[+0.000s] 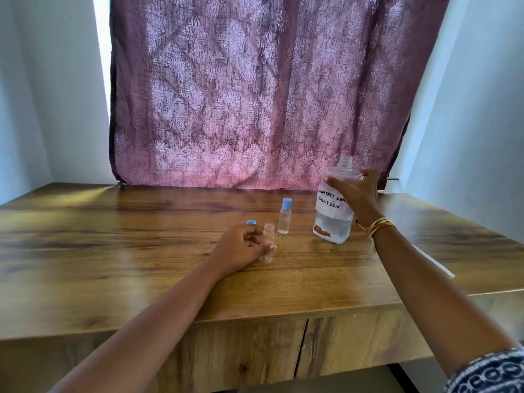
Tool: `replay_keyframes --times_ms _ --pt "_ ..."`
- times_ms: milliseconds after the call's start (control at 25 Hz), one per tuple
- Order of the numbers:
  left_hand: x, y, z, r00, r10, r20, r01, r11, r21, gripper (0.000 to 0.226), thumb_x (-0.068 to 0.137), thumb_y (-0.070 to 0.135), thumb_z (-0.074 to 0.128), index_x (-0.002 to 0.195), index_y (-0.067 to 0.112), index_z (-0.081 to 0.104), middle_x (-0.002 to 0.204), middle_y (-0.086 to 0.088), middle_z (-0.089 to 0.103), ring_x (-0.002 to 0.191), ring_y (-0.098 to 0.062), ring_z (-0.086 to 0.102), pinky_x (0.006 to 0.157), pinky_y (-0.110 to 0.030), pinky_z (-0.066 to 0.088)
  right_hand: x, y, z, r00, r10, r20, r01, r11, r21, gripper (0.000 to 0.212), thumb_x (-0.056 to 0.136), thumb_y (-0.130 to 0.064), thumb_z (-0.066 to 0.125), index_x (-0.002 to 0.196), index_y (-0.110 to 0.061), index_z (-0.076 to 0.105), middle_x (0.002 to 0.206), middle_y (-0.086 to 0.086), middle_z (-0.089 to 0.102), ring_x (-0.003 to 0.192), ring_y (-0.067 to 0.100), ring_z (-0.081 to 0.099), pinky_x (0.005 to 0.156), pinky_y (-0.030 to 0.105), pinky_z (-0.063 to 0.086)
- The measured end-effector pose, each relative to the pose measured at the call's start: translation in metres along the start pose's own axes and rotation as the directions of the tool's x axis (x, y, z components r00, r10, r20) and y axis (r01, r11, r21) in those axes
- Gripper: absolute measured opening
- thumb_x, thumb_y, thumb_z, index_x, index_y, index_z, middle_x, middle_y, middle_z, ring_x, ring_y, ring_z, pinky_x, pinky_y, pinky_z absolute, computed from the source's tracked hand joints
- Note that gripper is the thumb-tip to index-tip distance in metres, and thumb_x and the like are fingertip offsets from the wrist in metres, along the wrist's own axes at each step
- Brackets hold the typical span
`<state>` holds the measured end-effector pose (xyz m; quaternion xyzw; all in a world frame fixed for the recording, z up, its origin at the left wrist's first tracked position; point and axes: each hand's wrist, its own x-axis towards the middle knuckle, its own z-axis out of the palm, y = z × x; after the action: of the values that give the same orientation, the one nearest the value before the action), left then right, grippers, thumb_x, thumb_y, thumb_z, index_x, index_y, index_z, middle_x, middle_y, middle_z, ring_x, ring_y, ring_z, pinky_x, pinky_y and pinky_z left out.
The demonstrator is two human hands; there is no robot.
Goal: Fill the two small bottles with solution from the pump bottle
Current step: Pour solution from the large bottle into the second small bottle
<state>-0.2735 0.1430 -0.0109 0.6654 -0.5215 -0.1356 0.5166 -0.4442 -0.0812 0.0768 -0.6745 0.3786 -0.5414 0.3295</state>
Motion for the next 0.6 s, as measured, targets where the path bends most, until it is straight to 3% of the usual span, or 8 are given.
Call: replay_keyframes --times_ms 120,200,280,360,400,520,600 --pt "0.001 -0.001 -0.001 1.000 0.003 0.003 -0.003 1.000 -0.004 0.026 0.077 0.023 0.079 0.094 0.025 0.060 0.101 -0.012 0.074 0.097 -0.024 0.070 0.087 -0.031 0.056 -0.005 -0.004 0.001 0.999 -0.004 0.049 0.004 1.000 0.009 0.100 0.042 -0.054 0.090 0.120 -0.014 0.041 0.119 0.008 0.056 0.105 0.022 0.061 0.091 0.044 0.055" --pt "0.001 -0.002 -0.001 1.000 0.004 0.001 -0.004 1.000 -0.005 0.026 0.078 0.024 0.079 0.095 0.026 0.060 0.100 -0.012 0.074 0.097 -0.023 0.070 0.088 -0.031 0.055 -0.008 -0.007 -0.002 0.996 -0.021 0.086 0.021 1.000 0.001 0.094 0.036 -0.063 0.087 0.113 -0.019 0.058 0.108 0.006 0.068 0.096 0.022 0.068 0.085 0.046 0.058" --pt "0.001 -0.002 -0.001 1.000 0.002 0.013 -0.002 1.000 -0.004 0.029 0.078 0.025 0.078 0.102 0.021 0.062 0.101 -0.011 0.073 0.097 -0.021 0.070 0.084 -0.023 0.054 -0.019 -0.014 -0.006 0.993 -0.059 0.100 0.059 0.998 0.001 0.072 0.042 -0.057 0.086 0.100 -0.019 0.065 0.096 0.003 0.073 0.088 0.021 0.071 0.080 0.045 0.060" --pt "0.002 -0.002 0.000 1.000 0.000 0.023 0.000 1.000 -0.009 0.039 0.077 0.031 0.079 0.109 0.013 0.065 0.100 -0.013 0.073 0.093 -0.019 0.070 0.079 -0.016 0.052 -0.029 -0.017 -0.006 0.987 -0.122 0.103 0.122 0.993 0.004 0.070 0.050 -0.048 0.088 0.107 -0.016 0.061 0.098 0.000 0.070 0.089 0.018 0.069 0.078 0.037 0.059" --pt "0.003 -0.003 0.000 1.000 0.010 0.029 -0.009 1.000 -0.020 0.045 0.074 0.040 0.079 0.108 0.013 0.066 0.096 -0.013 0.074 0.089 -0.021 0.070 0.082 -0.020 0.055 -0.035 -0.017 -0.004 0.983 -0.156 0.098 0.157 0.988 -0.002 0.070 0.053 -0.044 0.089 0.110 -0.016 0.059 0.100 -0.001 0.069 0.091 0.017 0.068 0.077 0.033 0.058" --pt "0.006 -0.011 0.001 0.998 0.039 0.051 -0.036 0.998 -0.057 0.060 0.064 0.067 0.074 0.104 0.024 0.069 0.084 -0.013 0.075 0.082 -0.035 0.072 0.086 -0.053 0.055 -0.053 -0.017 0.000 0.960 -0.267 0.086 0.272 0.961 -0.053 0.068 0.054 -0.043 0.090 0.110 -0.022 0.057 0.101 -0.007 0.068 0.089 0.009 0.065 0.079 0.025 0.055" --pt "0.007 -0.014 0.002 0.998 0.032 0.051 -0.028 0.996 -0.085 0.064 0.062 0.071 0.073 0.108 0.027 0.069 0.085 -0.016 0.074 0.083 -0.041 0.070 0.086 -0.056 0.055 -0.066 -0.018 0.003 0.917 -0.386 0.098 0.394 0.916 -0.079 0.065 0.055 -0.034 0.091 0.109 -0.022 0.057 0.095 -0.014 0.063 0.079 -0.002 0.059 0.071 0.005 0.045"
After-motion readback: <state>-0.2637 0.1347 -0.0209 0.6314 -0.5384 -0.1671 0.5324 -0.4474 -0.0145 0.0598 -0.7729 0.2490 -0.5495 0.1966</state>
